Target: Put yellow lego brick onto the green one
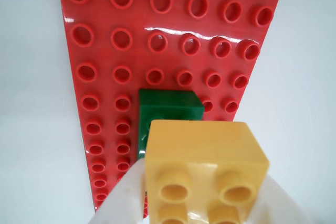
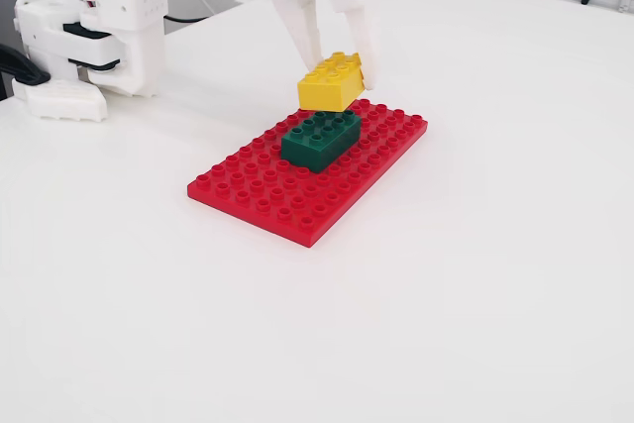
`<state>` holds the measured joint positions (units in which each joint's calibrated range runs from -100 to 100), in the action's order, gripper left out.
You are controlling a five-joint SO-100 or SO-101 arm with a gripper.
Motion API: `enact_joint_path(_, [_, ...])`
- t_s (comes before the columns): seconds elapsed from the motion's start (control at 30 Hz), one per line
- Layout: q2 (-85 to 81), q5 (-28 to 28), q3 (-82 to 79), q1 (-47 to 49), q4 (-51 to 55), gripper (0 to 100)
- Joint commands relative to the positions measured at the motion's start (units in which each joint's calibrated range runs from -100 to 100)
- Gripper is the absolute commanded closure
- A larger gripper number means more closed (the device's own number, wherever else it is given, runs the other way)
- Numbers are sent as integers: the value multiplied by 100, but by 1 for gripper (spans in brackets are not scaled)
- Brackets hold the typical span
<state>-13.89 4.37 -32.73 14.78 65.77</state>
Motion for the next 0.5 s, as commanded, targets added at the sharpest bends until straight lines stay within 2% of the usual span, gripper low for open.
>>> enact_joint_path(0.0, [-6, 17, 78, -41, -46, 92])
enact_joint_path(0.47, [19, 116, 33, -351, -38, 92])
